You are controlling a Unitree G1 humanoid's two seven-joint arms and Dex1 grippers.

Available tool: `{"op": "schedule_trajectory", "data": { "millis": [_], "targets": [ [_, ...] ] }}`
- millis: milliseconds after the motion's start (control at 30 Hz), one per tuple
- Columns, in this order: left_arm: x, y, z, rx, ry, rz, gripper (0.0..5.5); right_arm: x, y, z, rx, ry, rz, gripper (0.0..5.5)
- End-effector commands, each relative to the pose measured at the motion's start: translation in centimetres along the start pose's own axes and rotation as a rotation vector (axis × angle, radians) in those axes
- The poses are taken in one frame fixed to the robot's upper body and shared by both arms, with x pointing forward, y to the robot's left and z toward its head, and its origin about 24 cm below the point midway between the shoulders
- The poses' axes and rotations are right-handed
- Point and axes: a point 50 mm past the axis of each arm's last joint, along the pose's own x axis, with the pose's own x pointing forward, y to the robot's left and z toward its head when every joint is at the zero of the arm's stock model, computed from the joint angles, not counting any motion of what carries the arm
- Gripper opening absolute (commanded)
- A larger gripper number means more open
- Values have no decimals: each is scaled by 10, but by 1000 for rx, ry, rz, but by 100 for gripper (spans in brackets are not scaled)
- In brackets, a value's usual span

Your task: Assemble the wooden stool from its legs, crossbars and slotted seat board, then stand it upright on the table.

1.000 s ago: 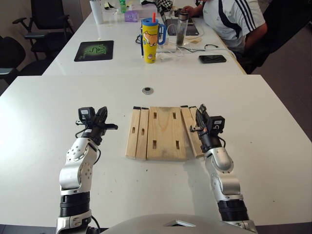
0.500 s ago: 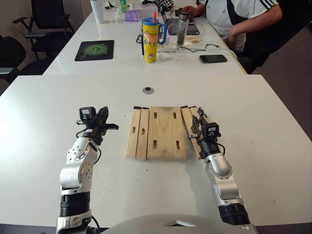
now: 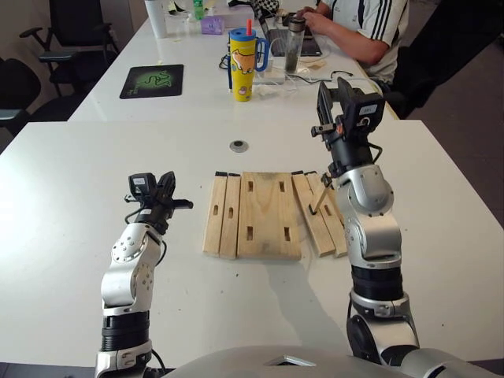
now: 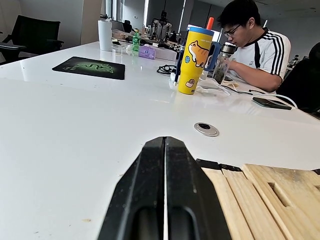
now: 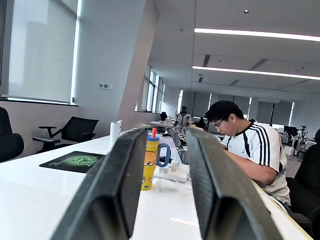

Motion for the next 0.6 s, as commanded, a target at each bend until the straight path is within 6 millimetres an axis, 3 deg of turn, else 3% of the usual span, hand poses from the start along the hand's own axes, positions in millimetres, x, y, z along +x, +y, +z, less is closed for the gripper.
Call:
{"op": "schedule_trajectory", "data": {
  "millis": [33, 133, 233, 467, 600],
  "targets": [
    [-1, -2, 1, 0, -14, 5, 0, -16, -5, -51, 6, 272, 3, 143],
    [-1, -2, 1, -1, -15, 7, 0, -43, -4, -90, 46, 462, -6, 143],
    [-1, -2, 0, -2, -15, 8, 0, -57, 0, -103, 68, 527, 8, 143],
    [1, -3, 1, 0, -21, 4, 0, -37, 0, -80, 63, 391, 9, 143],
    [1, -3, 1, 0, -24, 5, 0, -24, -2, -53, 50, 241, -16, 143]
  ]
}}
